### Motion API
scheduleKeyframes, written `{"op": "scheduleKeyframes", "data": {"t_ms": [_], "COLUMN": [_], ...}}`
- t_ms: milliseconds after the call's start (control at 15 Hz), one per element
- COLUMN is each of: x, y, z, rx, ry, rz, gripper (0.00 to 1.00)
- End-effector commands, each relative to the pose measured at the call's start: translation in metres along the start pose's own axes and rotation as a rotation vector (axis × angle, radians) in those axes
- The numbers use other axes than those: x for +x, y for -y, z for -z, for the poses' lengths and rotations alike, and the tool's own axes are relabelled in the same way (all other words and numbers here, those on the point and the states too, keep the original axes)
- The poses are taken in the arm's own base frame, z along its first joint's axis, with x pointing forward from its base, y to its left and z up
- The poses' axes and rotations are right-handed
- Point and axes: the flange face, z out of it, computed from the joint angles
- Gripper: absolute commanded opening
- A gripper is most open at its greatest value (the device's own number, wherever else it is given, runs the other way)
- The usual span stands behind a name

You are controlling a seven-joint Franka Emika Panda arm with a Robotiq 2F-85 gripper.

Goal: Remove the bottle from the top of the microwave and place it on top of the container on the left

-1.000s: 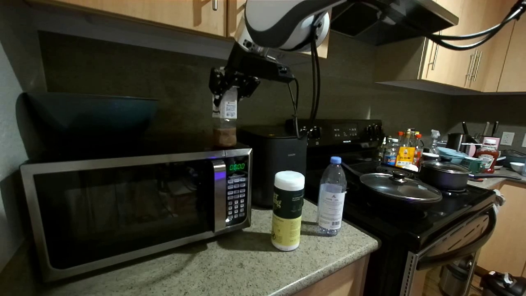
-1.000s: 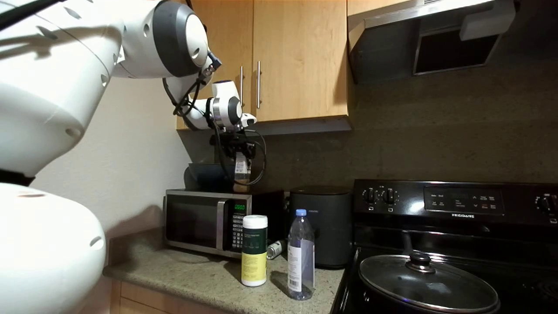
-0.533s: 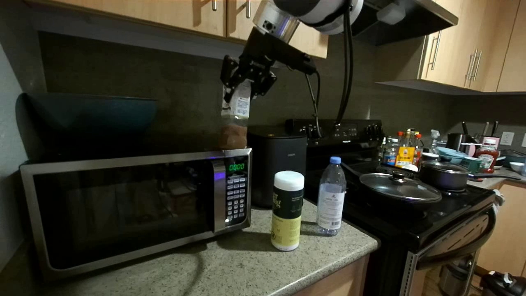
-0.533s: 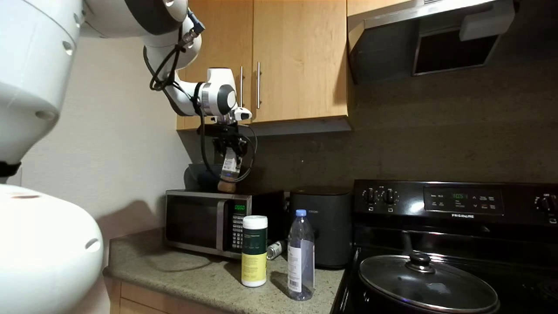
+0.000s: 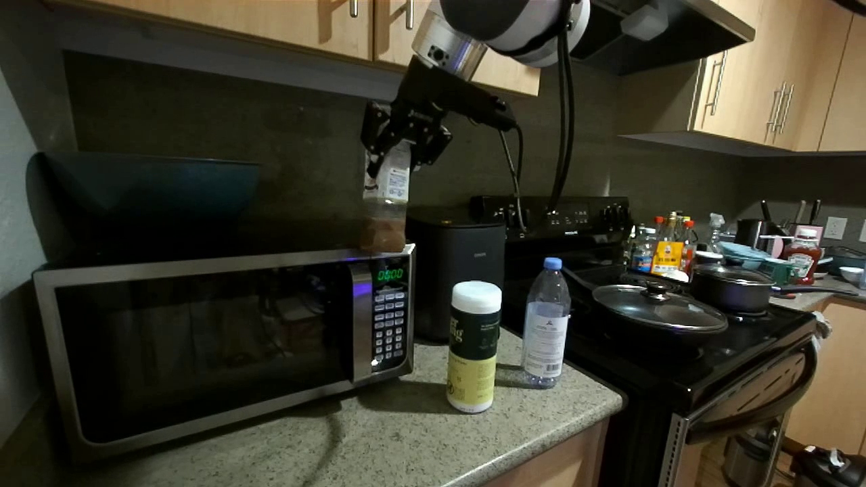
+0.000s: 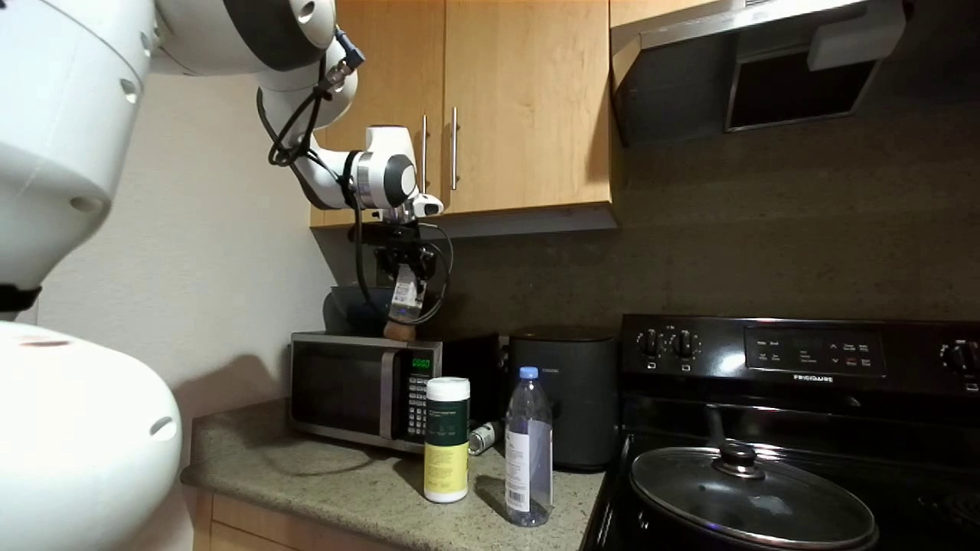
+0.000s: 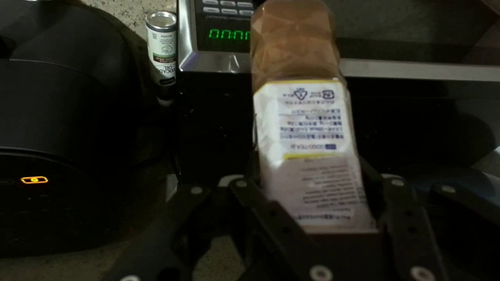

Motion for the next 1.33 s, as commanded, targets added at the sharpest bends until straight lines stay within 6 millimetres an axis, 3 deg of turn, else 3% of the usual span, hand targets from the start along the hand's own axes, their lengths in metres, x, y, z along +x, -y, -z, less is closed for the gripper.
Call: {"op": "scheduleKeyframes", "data": {"t_ms": [0, 267, 667, 867, 1267], "x": [-0.015, -0.052, -0.100, -0.108, -0.096], "y": [-0.008, -0.036, -0.053, -0.061, -0.063], "z": [0.008, 0.010, 0.010, 0.017, 0.031], "rx": [-0.077, -0.167, -0.199, -0.254, -0.379], "ry": [-0.012, 0.025, 0.075, 0.030, -0.118], "rz": [-0.001, -0.143, -0.307, -0.335, -0.312], "gripper": [0.29, 0.29, 0.29, 0.29, 0.29]}}
